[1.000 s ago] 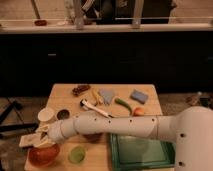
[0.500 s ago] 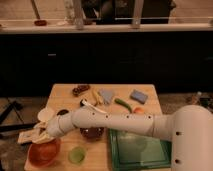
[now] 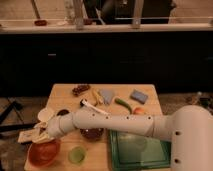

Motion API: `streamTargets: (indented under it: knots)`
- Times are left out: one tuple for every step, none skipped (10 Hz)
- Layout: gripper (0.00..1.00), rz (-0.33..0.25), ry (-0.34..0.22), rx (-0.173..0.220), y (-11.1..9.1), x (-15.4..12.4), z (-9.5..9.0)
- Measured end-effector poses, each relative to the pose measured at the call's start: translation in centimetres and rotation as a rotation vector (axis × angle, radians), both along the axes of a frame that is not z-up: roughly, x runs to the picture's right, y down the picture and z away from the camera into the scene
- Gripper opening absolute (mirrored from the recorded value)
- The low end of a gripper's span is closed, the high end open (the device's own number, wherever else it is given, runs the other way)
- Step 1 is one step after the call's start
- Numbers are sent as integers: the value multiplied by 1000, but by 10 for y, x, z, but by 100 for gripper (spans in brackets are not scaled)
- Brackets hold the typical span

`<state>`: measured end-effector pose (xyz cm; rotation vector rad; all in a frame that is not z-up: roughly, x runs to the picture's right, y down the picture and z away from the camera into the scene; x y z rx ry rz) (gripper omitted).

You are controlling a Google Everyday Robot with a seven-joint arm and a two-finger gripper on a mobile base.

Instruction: Place eraser in paper cup

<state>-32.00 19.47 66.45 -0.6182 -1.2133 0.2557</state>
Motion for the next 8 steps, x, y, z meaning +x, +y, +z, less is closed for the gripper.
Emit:
streamTargets:
  knots:
    - [0, 5, 1, 6, -3, 0, 2]
    - [0, 27, 4, 36, -20, -2, 10]
    - [0, 34, 4, 48, -26, -4, 11]
    - [0, 45, -1, 60, -31, -5, 11]
    - [0, 62, -8, 69, -36, -5, 13]
    - [0, 79, -18, 75, -40, -5, 14]
    - [0, 109, -35, 82, -45, -4, 17]
    - [0, 125, -44, 85, -48, -4, 19]
